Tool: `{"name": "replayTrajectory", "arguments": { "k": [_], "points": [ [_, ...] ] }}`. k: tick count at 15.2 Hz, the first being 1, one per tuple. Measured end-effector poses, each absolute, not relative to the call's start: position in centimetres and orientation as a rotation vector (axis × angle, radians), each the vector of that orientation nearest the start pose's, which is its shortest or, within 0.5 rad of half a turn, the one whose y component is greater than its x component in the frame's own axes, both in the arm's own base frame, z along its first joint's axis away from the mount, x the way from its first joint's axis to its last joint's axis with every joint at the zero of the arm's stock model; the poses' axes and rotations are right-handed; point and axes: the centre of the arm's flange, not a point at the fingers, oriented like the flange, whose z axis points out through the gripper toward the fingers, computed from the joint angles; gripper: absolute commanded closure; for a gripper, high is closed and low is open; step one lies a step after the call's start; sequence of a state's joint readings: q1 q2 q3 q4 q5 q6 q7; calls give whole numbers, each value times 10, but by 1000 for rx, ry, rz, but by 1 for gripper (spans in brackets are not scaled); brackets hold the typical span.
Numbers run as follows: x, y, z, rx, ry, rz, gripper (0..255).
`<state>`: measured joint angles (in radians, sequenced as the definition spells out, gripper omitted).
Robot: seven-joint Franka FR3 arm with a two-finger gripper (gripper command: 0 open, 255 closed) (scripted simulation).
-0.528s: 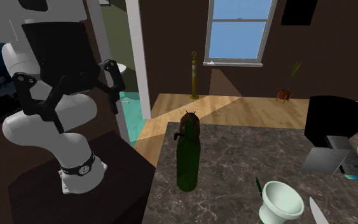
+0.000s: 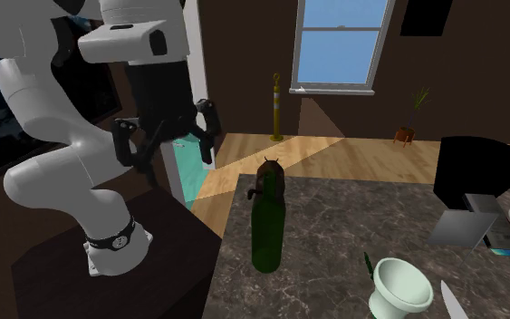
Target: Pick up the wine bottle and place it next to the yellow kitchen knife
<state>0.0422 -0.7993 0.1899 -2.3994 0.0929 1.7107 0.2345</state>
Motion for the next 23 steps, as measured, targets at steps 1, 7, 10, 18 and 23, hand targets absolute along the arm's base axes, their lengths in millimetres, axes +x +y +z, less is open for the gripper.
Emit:
{"name": "replayTrajectory", "arguments": {
  "k": [1, 7, 10, 18, 23],
  "points": [
    [309, 108, 578, -3158, 83, -171, 0],
    [315, 184, 546, -3164, 6, -171, 0],
    [318, 220, 531, -3166, -33, -171, 0],
    [318, 292, 492, -3169, -109, -170, 0],
    [322, 291, 464, -3169, -111, -170, 0]
  ]
}}
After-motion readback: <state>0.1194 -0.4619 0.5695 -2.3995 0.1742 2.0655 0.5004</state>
